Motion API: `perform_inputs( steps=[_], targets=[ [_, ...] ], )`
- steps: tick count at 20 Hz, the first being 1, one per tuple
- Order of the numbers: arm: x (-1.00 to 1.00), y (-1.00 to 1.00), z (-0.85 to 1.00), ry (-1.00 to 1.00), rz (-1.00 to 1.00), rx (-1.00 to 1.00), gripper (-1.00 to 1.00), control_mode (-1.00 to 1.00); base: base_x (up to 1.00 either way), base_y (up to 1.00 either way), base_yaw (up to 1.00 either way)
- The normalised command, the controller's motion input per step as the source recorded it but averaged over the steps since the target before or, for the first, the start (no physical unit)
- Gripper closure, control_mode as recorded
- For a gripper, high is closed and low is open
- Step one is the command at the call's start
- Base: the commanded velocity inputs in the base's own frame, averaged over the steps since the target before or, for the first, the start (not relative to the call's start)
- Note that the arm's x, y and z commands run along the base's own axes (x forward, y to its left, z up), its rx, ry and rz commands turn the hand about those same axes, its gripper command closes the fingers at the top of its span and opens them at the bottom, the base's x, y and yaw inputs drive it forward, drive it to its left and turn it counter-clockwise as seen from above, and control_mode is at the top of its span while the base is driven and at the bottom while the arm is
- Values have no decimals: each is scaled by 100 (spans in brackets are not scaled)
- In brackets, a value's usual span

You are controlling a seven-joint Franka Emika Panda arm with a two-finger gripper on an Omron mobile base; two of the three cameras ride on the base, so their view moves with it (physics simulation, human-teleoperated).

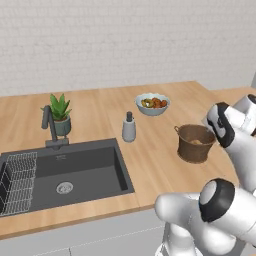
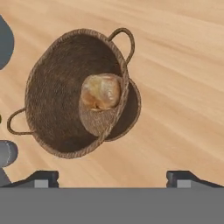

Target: Open the cabinet, pick up the bread from the cabinet and place it in the basket. Then move the basket to the dining counter.

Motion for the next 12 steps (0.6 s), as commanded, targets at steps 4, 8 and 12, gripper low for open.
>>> perform_inputs(
  steps=[4, 8, 12],
  targets=[
    [-55, 65, 70, -6, 8, 0, -100, -100, 0, 0, 0],
    [-70, 72, 55, -2, 8, 1, -100, -100, 0, 0, 0],
    [-79, 79, 56, -6, 16, 0, -100, -100, 0, 0, 0]
  ],
)
